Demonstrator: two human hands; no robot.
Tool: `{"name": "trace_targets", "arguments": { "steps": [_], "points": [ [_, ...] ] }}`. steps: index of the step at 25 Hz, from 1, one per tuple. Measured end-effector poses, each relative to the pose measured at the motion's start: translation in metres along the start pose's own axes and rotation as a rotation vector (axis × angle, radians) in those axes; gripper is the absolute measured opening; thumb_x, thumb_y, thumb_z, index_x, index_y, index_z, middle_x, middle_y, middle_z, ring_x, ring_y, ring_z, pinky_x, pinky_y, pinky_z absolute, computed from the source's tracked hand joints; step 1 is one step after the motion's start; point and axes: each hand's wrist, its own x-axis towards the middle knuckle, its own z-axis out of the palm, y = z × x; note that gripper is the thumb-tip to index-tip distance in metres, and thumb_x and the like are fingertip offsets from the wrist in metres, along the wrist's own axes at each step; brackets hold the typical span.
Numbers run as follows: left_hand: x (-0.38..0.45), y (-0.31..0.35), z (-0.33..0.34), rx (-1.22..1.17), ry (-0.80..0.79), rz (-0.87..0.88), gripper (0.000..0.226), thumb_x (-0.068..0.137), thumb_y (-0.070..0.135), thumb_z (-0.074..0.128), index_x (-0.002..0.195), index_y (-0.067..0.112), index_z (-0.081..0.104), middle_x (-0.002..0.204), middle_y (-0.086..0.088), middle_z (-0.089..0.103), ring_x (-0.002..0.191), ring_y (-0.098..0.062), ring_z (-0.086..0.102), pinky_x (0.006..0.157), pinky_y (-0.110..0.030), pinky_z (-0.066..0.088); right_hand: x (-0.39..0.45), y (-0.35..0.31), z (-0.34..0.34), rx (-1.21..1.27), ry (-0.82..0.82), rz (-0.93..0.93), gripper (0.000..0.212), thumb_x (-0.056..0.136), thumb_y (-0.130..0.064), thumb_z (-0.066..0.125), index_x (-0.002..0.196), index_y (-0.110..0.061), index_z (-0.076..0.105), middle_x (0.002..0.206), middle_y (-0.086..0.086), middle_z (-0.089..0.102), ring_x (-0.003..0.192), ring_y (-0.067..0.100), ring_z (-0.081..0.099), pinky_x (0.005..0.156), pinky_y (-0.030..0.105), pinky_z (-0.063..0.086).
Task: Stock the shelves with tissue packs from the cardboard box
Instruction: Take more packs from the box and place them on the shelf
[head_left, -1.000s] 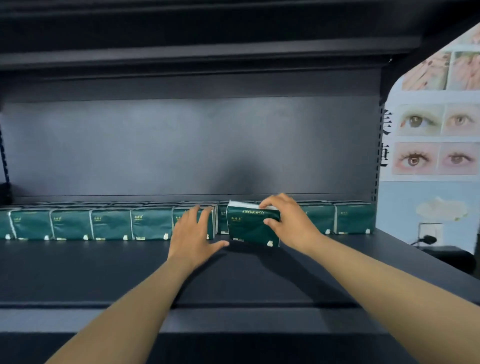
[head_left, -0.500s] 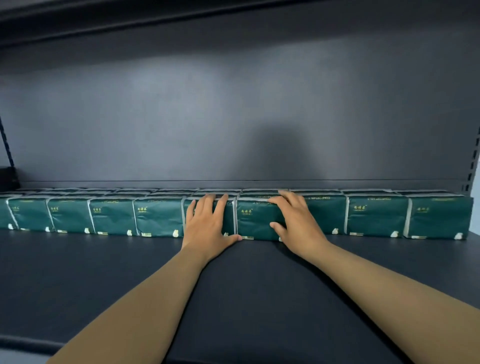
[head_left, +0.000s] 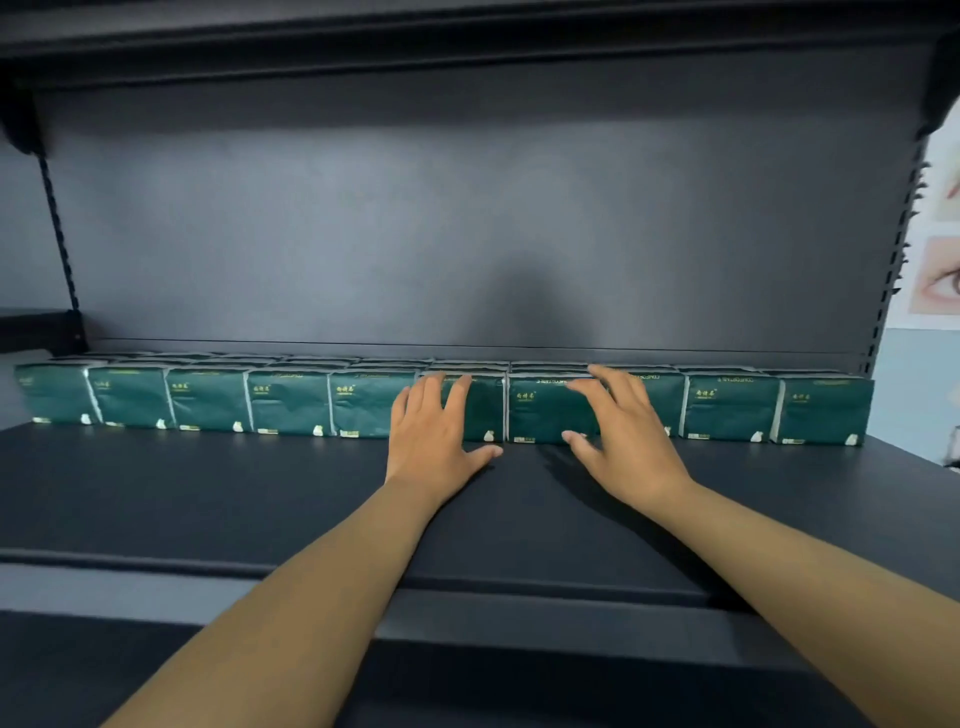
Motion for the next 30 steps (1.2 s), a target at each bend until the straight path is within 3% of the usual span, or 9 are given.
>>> {"name": "trace_targets", "arguments": {
  "steps": [4, 8, 16, 19, 25, 30],
  "points": [
    [-0.057, -0.038, -0.06, -0.043, -0.024, 0.067, 0.088, 0.079, 0.068, 0.055, 0.148, 0.024, 0.021, 0.15, -0.006, 0.022, 0.14, -0.022, 0.016, 0.115, -0.035, 0.008, -0.05, -0.075, -0.028, -0.016, 0.016, 0.014, 0.048, 0.087, -0.029, 0.062, 0.131, -0.018, 0.047, 0.142, 0.003, 0.035, 0.134, 0.019, 0.023, 0.11, 0.035, 0.025],
    [-0.147, -0.113, -0.118, -0.121, 0.004, 0.146, 0.087, 0.078, 0.063, 0.06, 0.145, 0.017, 0.031, 0.149, -0.012, 0.028, 0.139, -0.027, 0.023, 0.112, -0.038, 0.014, -0.113, -0.179, -0.042, -0.032, 0.032, 0.042, 0.045, 0.087, -0.026, 0.063, 0.128, -0.014, 0.049, 0.138, 0.006, 0.04, 0.131, 0.021, 0.027, 0.109, 0.032, 0.024],
    [-0.351, -0.26, -0.152, -0.095, -0.331, 0.081, 0.087, 0.079, 0.063, 0.061, 0.146, 0.016, 0.031, 0.149, -0.012, 0.029, 0.139, -0.027, 0.024, 0.113, -0.04, 0.019, -0.22, -0.349, 0.007, 0.071, -0.162, 0.112, 0.045, 0.088, -0.027, 0.062, 0.129, -0.015, 0.048, 0.139, 0.002, 0.039, 0.132, 0.018, 0.027, 0.107, 0.039, 0.033],
    [-0.414, -0.286, -0.123, -0.103, -0.506, 0.028, 0.088, 0.079, 0.065, 0.058, 0.147, 0.018, 0.029, 0.15, -0.011, 0.028, 0.14, -0.026, 0.022, 0.113, -0.039, 0.019, -0.258, -0.368, 0.049, 0.106, -0.287, 0.106, 0.047, 0.088, -0.028, 0.061, 0.131, -0.017, 0.046, 0.141, 0.001, 0.037, 0.134, 0.016, 0.025, 0.109, 0.035, 0.029],
    [-0.527, -0.296, -0.051, -0.046, -0.955, -0.051, 0.086, 0.086, 0.069, 0.04, 0.152, 0.026, 0.004, 0.158, -0.007, 0.008, 0.145, -0.025, 0.008, 0.116, -0.038, 0.012, -0.346, -0.357, 0.15, 0.169, -0.591, 0.151, 0.053, 0.09, -0.031, 0.058, 0.138, -0.021, 0.039, 0.14, -0.002, 0.034, 0.133, 0.015, 0.026, 0.109, 0.029, 0.027],
    [-0.572, -0.289, 0.0, -0.056, -1.141, -0.061, 0.087, 0.086, 0.07, 0.039, 0.151, 0.032, -0.003, 0.158, -0.005, 0.003, 0.145, -0.026, 0.006, 0.116, -0.04, 0.012, -0.398, -0.336, 0.216, 0.212, -0.742, 0.315, 0.054, 0.09, -0.03, 0.06, 0.138, -0.021, 0.038, 0.135, -0.002, 0.04, 0.132, 0.015, 0.028, 0.106, 0.023, 0.024]
  ]
}}
